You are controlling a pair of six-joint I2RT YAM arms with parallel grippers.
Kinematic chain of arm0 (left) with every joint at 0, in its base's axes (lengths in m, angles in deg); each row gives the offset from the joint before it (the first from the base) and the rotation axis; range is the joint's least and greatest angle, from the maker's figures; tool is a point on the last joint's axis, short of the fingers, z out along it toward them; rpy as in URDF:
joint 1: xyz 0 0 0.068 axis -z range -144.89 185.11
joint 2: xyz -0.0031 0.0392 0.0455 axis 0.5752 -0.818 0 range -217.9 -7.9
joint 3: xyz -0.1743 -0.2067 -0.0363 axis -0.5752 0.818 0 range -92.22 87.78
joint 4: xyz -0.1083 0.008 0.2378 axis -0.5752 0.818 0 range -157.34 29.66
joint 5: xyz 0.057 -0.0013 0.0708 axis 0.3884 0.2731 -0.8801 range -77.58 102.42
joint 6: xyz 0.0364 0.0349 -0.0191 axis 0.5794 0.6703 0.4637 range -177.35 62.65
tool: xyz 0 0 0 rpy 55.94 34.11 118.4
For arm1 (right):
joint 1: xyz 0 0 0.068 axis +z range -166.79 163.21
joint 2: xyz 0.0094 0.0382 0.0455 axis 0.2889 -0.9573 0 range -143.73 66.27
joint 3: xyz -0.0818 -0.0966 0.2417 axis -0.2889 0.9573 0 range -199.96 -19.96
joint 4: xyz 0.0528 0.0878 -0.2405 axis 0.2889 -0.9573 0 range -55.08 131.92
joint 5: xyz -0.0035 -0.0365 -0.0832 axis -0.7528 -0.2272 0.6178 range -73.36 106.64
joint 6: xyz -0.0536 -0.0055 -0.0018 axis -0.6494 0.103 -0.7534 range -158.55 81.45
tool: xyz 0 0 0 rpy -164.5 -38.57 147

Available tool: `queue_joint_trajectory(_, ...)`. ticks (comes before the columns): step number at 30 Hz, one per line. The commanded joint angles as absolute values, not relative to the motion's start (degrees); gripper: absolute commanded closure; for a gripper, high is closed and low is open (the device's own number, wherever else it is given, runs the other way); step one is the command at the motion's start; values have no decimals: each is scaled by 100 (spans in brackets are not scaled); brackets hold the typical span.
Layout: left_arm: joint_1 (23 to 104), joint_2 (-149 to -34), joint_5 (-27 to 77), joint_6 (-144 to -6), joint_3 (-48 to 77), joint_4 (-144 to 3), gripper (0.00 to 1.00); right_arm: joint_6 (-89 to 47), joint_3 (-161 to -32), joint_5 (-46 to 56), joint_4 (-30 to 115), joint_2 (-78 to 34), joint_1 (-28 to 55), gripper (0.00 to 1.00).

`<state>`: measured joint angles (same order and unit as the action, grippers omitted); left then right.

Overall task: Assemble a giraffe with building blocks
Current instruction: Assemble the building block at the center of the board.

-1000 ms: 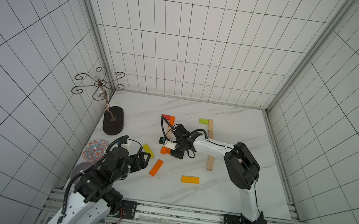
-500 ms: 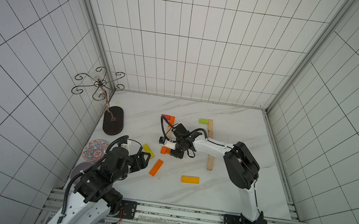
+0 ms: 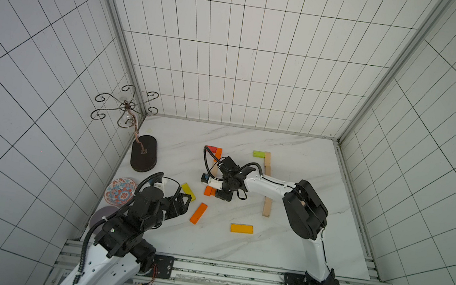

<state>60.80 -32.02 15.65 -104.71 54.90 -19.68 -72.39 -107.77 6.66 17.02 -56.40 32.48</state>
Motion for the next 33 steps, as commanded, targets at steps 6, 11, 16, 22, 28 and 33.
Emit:
queue_joint_trajectory(6, 6051, -3198, 1507, -10439, 5452, -2058, 16, -7300, -11198, 615, 1375, -5889, 3253, 65)
queue_joint_trajectory(11, 6051, -3190, 1517, -10429, 5453, -2056, 16, -7294, -11194, 714, 1374, -5864, 3260, 59)
queue_joint_trajectory(16, 6051, -3190, 1515, -10427, 5452, -2058, 16, -7291, -11181, 723, 1375, -5803, 3237, 53)
queue_joint_trajectory(22, 6051, -3190, 1526, -10438, 5441, -2039, 16, -7250, -11207, 688, 1374, -5650, 3233, 43)
queue_joint_trajectory(28, 6051, -3086, 1481, -10474, 5417, -1938, 16, -7213, -11197, 710, 1329, -5270, 3225, 36)
queue_joint_trajectory(33, 6051, -3032, 1534, -10524, 5321, -1832, 14, -7078, -11034, 628, 1257, -4738, 3231, 33)
